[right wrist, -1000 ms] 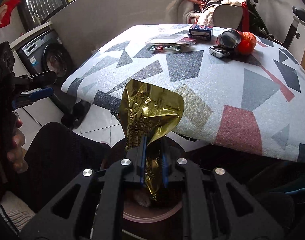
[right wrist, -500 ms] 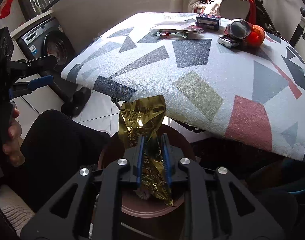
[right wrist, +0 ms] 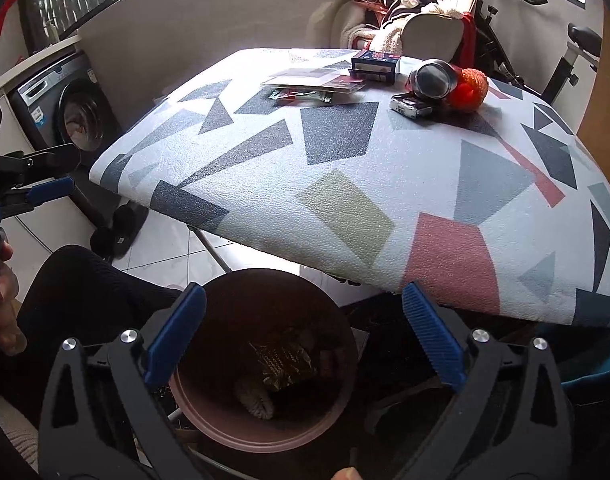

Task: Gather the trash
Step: 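Reach the right tool to the crushed red can on the board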

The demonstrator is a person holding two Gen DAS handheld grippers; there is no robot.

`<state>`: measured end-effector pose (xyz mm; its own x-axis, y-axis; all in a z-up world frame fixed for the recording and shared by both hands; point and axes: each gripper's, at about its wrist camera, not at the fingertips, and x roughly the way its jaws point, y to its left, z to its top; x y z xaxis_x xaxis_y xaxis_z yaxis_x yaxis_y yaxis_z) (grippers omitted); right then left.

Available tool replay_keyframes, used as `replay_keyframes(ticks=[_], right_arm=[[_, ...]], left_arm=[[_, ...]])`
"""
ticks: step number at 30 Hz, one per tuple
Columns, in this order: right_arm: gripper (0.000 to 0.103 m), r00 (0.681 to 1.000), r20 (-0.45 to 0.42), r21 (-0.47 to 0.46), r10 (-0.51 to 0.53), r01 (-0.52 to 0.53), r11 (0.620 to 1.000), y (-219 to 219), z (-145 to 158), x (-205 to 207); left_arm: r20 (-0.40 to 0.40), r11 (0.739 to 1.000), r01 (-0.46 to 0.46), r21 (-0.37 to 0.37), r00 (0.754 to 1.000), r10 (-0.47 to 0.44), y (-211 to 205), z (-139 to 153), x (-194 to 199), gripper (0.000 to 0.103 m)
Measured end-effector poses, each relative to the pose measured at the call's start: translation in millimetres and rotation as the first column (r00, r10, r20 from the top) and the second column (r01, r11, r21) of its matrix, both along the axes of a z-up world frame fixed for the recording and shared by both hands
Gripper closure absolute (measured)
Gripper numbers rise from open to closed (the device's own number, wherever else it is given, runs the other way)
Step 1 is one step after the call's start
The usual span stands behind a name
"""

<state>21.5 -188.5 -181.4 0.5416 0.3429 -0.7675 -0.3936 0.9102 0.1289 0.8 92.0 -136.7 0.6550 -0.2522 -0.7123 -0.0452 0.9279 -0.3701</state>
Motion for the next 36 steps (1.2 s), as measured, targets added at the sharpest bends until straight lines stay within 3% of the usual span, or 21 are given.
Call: replay_keyframes(ticks=[5, 8, 20, 24, 29, 33, 36], right_arm=[[0.006, 0.998, 0.05, -0.023, -0.031, 0.032, 0.999, -1, 2, -1], [0.006, 0.997, 0.029, -0.011, -0.077, 0.078, 0.997, -9, -2, 5], [0.006, 0.974, 0.011, 0.056, -0.225, 0.224, 0.973, -49, -2, 43], [0.006, 0.954, 0.079, -0.11, -0.288, 0.295, 0.949, -55, 3, 68], [0.006, 0.926, 0.051, 0.01, -0.374, 0.374, 0.927, -77, 16, 107], [0.006, 0.934, 0.126, 0.021, -0.334, 0.334, 0.942, -61, 30, 138], [0.008, 0.942, 0.119, 0.101, -0.314, 0.303, 0.948, -56, 37, 172]], left_arm=[[-0.004, 1.0, 0.0, 0.014, 1.0, 0.0, -1, 0, 1, 0.006], [-0.004, 1.0, 0.0, 0.018, 1.0, 0.0, -2, 1, 2, 0.006], [-0.076, 0.996, -0.028, -0.086, 0.997, 0.021, 10, -16, 19, 0.006], [-0.072, 0.995, -0.035, -0.09, 0.997, 0.029, 14, -16, 28, 0.006], [-0.065, 0.994, -0.051, -0.095, 0.997, 0.045, 21, -16, 46, 0.006], [-0.053, 0.994, -0.055, -0.092, 0.997, 0.05, 28, -17, 64, 0.006], [-0.033, 0.994, -0.064, -0.09, 0.998, 0.061, 37, -14, 78, 0.006]])
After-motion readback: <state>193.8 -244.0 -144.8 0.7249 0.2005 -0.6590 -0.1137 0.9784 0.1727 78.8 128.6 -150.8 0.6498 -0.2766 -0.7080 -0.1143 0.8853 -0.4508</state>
